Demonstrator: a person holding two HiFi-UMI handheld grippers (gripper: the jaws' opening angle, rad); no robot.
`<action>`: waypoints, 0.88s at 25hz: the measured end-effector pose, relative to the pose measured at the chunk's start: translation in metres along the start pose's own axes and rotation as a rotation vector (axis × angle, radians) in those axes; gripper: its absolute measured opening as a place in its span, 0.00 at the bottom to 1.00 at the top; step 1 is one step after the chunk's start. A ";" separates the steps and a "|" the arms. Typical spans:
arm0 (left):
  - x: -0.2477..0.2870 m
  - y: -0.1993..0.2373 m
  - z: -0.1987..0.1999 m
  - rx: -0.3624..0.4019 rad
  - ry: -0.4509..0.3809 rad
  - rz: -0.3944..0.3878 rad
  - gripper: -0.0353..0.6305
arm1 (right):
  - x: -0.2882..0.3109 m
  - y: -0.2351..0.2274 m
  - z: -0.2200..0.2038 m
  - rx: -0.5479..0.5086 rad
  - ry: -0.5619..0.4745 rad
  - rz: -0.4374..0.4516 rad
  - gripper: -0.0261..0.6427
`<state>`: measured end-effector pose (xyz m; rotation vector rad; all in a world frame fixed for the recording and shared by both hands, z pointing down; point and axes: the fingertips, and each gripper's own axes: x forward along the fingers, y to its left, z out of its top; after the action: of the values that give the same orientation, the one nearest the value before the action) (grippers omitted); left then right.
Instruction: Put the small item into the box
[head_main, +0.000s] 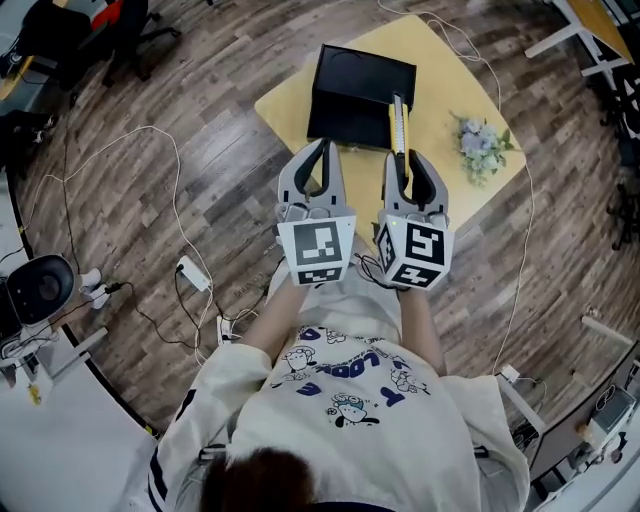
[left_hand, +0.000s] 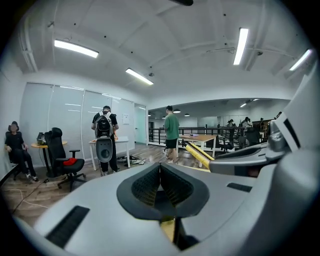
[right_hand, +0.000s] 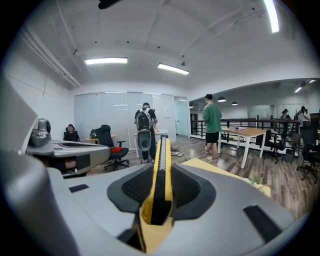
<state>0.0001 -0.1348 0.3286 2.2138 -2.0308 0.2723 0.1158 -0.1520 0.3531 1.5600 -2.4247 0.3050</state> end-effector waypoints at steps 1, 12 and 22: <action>0.004 0.002 -0.001 -0.003 0.008 0.003 0.08 | 0.006 0.000 0.000 -0.005 0.007 0.009 0.22; 0.054 0.021 -0.025 -0.043 0.104 -0.023 0.08 | 0.065 -0.001 -0.020 -0.050 0.143 0.066 0.22; 0.093 0.039 -0.057 -0.082 0.210 -0.034 0.08 | 0.112 0.011 -0.059 -0.129 0.313 0.187 0.22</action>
<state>-0.0344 -0.2169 0.4029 2.0730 -1.8594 0.3917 0.0664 -0.2258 0.4436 1.1389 -2.2945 0.3861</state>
